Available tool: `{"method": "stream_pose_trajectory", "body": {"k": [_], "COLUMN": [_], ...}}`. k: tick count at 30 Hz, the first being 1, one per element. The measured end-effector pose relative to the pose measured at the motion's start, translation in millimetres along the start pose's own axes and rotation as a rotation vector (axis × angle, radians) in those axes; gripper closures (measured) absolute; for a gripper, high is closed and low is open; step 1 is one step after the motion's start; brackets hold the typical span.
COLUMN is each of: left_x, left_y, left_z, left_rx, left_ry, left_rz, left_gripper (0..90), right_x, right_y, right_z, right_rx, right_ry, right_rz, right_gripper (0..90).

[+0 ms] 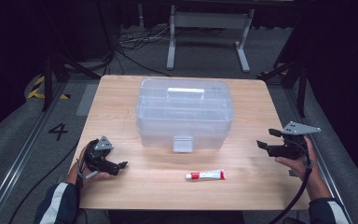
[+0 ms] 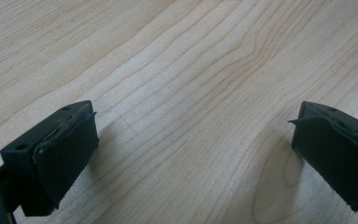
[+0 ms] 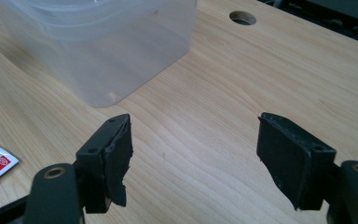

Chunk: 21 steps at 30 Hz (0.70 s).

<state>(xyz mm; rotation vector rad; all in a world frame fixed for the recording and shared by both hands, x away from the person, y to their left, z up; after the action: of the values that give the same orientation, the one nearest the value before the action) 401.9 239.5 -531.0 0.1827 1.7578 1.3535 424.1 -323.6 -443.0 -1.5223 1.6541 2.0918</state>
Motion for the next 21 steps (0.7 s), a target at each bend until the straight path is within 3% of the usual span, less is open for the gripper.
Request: {"method": "stream_pose_trajectory", "body": {"k": [21], "left_x": [0.1], "left_y": [0.2], "left_z": [0.0], "left_rx": [-0.001], "left_ry": [0.000], "left_rz": [0.000], "left_gripper": [0.6], "right_x": [-32.9], "right_y": [-4.4], "right_z": [8.8], "right_rx": [-0.001], "right_ry": [0.056], "right_rz": [-0.031], "right_gripper": [24.3]}}
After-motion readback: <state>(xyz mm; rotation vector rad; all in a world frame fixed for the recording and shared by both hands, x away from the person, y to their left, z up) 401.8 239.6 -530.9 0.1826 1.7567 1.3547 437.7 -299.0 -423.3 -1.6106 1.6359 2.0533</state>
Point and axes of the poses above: each handheld gripper's, and its own axes: y roughly backward along the jaws, x roughly out of its underside, z roughly to its left, the point moved 6 cm from there along -y, roughly forward along the jaws, and after that the axes turned 8 degrees about z, right-handed, at the moved point
